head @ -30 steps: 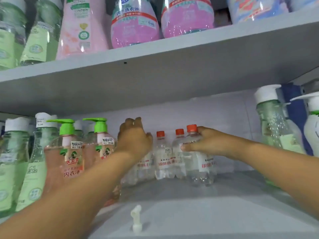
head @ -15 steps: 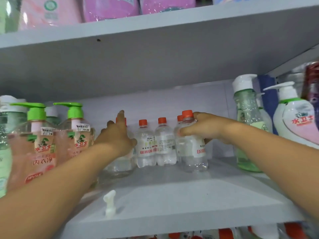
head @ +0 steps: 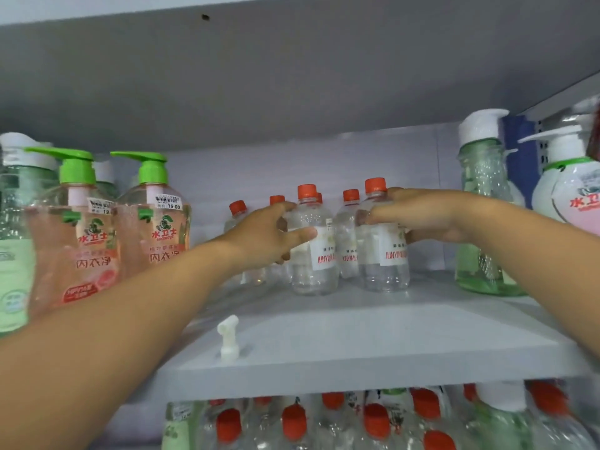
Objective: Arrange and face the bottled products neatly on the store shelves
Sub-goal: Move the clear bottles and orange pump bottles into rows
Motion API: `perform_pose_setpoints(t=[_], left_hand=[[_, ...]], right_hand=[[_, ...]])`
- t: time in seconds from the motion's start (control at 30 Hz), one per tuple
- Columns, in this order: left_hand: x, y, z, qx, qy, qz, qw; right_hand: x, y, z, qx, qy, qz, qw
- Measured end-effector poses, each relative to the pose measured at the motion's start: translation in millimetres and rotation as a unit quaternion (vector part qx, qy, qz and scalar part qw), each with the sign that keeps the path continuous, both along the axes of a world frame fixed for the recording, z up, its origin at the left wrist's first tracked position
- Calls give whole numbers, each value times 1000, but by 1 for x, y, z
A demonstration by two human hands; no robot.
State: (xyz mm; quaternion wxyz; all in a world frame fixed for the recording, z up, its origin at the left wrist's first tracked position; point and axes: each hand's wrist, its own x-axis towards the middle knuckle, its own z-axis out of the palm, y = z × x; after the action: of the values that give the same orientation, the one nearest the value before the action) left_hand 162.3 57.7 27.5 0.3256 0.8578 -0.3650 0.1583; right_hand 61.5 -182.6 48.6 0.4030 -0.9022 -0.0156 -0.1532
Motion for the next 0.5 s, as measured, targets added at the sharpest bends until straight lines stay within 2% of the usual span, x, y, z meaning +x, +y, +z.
perform_pose_setpoints(t=[0.13,0.3,0.5], left_hand=[[11,2,-8,-39,60,-30,997],[12,-5,-17,-69,123,-51,989],[5,-12,-18,-61,113,-38,991]], right_hand=[[-5,-4,2,28,20,11,999],[-5,-1,-2,-25,-17,-43,999],[5,3,-9,-49,-54,-70,995]])
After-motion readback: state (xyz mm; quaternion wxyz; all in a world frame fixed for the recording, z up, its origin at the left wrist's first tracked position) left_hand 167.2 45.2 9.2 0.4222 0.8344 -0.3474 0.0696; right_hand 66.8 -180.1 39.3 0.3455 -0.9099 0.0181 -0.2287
